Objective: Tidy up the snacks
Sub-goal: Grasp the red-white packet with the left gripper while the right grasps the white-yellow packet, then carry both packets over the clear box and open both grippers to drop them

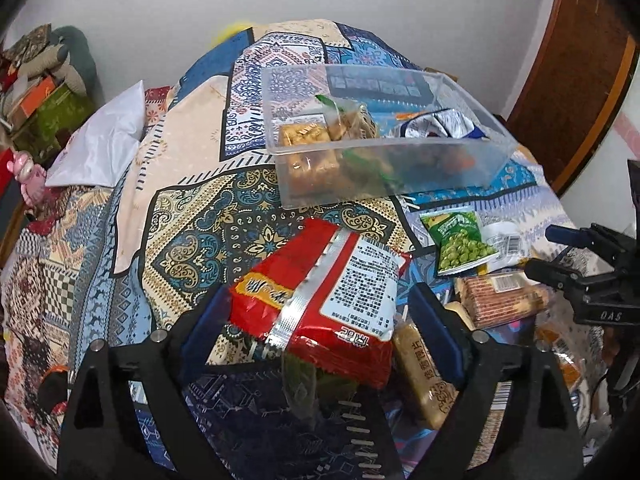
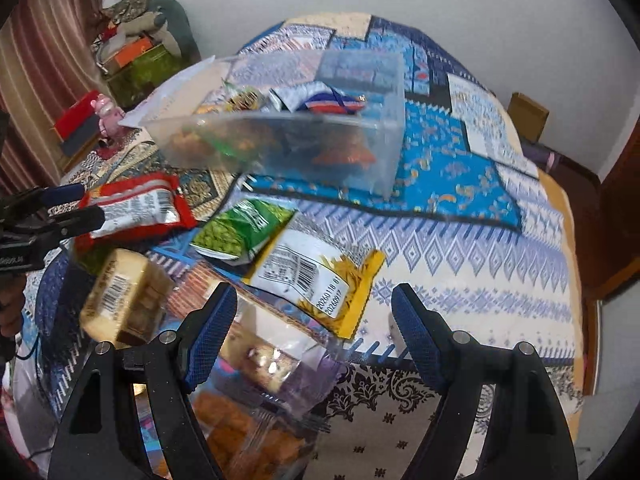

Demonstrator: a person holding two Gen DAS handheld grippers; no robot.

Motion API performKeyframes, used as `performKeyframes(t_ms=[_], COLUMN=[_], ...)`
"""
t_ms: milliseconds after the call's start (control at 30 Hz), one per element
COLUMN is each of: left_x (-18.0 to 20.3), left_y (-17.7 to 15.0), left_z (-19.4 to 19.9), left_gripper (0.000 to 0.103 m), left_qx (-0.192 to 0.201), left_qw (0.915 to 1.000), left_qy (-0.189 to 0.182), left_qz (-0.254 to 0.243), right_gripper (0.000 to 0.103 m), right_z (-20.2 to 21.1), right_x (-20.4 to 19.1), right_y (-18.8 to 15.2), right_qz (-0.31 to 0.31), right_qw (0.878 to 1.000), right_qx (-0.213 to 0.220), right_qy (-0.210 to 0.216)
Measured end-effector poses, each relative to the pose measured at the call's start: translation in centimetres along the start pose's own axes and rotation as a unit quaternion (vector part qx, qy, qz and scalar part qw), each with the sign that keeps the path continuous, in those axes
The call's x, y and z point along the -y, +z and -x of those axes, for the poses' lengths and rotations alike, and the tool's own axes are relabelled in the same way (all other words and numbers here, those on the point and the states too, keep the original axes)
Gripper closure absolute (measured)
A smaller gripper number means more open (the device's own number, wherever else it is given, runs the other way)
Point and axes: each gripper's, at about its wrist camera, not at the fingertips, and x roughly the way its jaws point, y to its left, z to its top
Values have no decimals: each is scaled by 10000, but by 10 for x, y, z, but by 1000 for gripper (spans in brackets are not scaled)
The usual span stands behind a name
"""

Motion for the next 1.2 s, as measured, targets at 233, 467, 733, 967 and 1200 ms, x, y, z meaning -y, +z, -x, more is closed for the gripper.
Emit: performKeyframes(t_ms=[233,467,733,967,1200], left_x=[12,5,3,1,1], left_y=[5,12,10,5,2], left_z=[-18,-42,-45,-27,0], left_gripper=[6,6,21,37,47], left_qx=[5,-198,40,184,380], left_qw=[9989,9993,10000,9998,9993], left_qy=[246,239,58,-4,-56], left_qz=[-395,-219,-21,24,33], right_gripper=[26,26,38,65,75], right_z=[-20,-37,-33,-27,-14], right_x=[5,11,12,22,23], right_y=[3,6,0,0,-4], right_qz=[-93,-243,-237,-459,-427], right_qw=[9998,9991,9992,9976,9982], right_qx=[-149,-247,-37,24,141], right_qy=[38,250,328,513,388])
